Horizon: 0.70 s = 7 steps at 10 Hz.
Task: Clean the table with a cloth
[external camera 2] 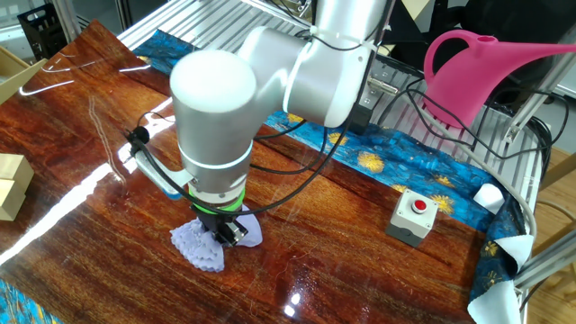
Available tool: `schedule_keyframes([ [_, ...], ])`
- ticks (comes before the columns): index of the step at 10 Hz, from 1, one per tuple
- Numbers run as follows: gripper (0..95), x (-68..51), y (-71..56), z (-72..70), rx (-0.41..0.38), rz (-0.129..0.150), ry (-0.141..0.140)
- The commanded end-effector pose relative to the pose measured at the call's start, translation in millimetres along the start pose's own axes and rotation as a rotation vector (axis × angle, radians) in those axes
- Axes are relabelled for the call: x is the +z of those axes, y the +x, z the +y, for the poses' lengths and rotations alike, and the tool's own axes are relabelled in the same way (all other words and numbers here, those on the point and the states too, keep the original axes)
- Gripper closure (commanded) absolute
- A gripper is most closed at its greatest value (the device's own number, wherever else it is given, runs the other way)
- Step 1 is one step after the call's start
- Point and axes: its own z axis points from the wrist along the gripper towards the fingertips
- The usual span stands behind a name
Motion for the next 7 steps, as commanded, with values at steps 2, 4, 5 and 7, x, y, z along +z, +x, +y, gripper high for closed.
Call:
schedule_keyframes([
  [2, 95.0, 0.2, -0.9, 0.2, -0.081, -0.01, -0.006],
  [4, 95.0, 0.2, -0.9, 0.2, -0.122, -0.008, -0.004],
  [5, 95.0, 0.2, -0.9, 0.2, -0.14, -0.009, -0.004],
  [7, 95.0, 0.2, -0.9, 0.2, -0.173, -0.012, -0.006],
])
